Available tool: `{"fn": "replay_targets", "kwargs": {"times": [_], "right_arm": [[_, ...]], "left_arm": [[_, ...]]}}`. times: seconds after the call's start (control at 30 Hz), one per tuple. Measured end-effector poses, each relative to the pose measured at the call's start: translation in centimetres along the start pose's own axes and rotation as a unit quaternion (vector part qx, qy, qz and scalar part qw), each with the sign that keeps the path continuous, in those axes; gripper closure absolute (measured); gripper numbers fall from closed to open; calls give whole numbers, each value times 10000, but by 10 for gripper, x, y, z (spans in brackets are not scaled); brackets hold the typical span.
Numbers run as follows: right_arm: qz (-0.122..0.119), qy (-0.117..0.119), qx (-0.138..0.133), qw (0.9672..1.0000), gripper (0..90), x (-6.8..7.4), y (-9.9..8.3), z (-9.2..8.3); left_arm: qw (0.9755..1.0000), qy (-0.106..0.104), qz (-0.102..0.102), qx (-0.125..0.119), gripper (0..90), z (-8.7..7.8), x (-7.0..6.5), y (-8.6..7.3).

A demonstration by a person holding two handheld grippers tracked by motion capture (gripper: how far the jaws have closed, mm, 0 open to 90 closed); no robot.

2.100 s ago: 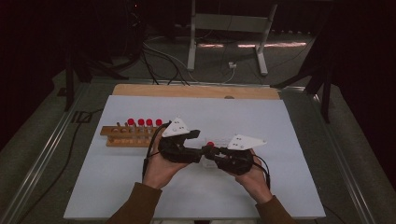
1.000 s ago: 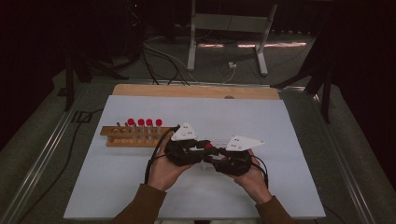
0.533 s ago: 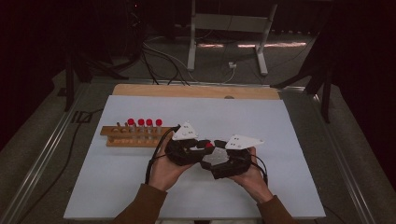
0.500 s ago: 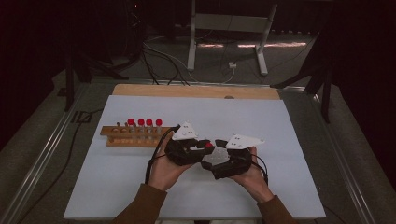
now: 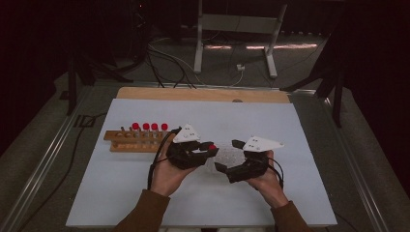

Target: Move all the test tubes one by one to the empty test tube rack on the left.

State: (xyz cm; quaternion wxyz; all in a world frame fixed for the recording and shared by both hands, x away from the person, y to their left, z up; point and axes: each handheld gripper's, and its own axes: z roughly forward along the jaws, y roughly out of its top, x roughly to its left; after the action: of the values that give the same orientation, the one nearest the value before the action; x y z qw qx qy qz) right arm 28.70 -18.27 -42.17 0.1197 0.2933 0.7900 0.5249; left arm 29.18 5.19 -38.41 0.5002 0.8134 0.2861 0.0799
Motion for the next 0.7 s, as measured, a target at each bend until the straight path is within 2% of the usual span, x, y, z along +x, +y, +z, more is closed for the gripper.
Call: {"fn": "replay_targets", "kwargs": {"times": [0.7], "right_arm": [[155, -113, -187, 9996, 0, -14, 1, -15]], "left_arm": [[9988, 409, -149, -223, 712, -28, 21, 1]]}}
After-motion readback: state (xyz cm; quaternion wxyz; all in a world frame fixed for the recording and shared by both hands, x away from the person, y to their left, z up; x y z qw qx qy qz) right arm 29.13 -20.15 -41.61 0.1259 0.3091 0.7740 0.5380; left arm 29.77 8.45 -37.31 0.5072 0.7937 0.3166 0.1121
